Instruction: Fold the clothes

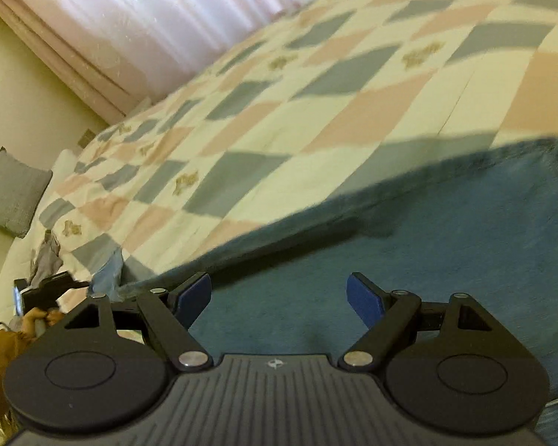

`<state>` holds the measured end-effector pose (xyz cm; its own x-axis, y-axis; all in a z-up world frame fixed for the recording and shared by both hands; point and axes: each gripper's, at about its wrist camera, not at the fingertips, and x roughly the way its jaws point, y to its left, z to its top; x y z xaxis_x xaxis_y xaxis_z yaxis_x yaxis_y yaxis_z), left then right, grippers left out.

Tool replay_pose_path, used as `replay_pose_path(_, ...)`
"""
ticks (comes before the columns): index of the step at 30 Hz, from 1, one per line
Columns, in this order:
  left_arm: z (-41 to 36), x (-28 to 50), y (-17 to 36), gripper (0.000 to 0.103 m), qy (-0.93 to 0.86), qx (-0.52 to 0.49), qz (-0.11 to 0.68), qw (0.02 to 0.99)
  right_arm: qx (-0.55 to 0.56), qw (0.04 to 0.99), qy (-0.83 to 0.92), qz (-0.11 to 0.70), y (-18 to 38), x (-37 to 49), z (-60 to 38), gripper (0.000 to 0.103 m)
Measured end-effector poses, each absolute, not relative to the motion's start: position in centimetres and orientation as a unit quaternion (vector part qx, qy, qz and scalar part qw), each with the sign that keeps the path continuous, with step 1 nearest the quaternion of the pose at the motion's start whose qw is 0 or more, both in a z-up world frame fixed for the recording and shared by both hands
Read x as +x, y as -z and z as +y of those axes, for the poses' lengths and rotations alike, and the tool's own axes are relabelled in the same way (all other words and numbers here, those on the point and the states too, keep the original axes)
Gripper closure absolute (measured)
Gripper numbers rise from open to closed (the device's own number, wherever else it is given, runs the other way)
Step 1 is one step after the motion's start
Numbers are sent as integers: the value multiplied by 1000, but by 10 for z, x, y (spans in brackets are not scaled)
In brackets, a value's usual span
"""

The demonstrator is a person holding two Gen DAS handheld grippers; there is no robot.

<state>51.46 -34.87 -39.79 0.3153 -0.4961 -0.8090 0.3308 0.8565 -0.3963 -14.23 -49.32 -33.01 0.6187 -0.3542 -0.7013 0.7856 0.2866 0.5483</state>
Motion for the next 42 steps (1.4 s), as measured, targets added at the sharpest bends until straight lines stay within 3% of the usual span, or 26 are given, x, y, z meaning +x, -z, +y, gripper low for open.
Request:
replay_pose_path(5, -324, 466, 300, 95, 345, -88, 373, 857, 489, 750, 362, 260, 351, -129, -490, 20)
replay_pose_path(7, -314, 467, 308, 92, 310, -22, 386, 868, 498, 743, 364, 258, 355, -130, -489, 20)
replay_pose_path(10, -299, 469, 320, 73, 253, 78, 403, 876, 528, 724, 369, 246, 367, -134, -489, 20)
replay_pose_path(12, -297, 481, 346, 75, 209, 158, 423, 867, 547, 714, 366, 238, 375, -133, -486, 20)
replay_pose_path(15, -283, 489, 344, 73, 229, 97, 438, 864, 555, 713, 354, 244, 380, -127, -479, 20)
replay_pose_path(19, -323, 489, 336, 35, 319, 98, 416, 846, 561, 706, 350, 255, 387, -127, -470, 20)
replay_pose_path(25, -430, 494, 371, 32, 406, 245, 414, 777, 562, 701, 359, 252, 383, -137, -462, 18)
replay_pose_path(27, -448, 491, 390, 34, 406, 284, 420, 761, 560, 701, 363, 251, 380, -140, -459, 16)
replay_pose_path(28, -455, 489, 399, 56, 406, 302, 420, 754, 560, 699, 368, 250, 380, -143, -458, 16)
replay_pose_path(29, -457, 481, 403, 93, 408, 322, 400, 755, 560, 697, 373, 247, 379, -145, -456, 16)
replay_pose_path(30, -458, 473, 407, 94, 409, 341, 379, 757, 562, 695, 377, 243, 379, -149, -454, 16)
replay_pose_path(31, -459, 465, 410, 103, 412, 360, 356, 758, 563, 693, 381, 238, 379, -152, -452, 16)
replay_pose_path(34, -435, 446, 385, 103, 404, 329, 257, 814, 565, 690, 391, 228, 377, -158, -445, 16)
replay_pose_path(37, -421, 480, 367, 103, 297, 279, 250, 878, 562, 691, 399, 219, 371, -163, -439, 16)
replay_pose_path(40, -410, 507, 367, 103, 244, 291, 286, 880, 558, 691, 407, 211, 366, -169, -432, 16)
replay_pose_path(42, -398, 506, 363, 92, 302, 254, 338, 854, 556, 692, 412, 206, 362, -171, -425, 15)
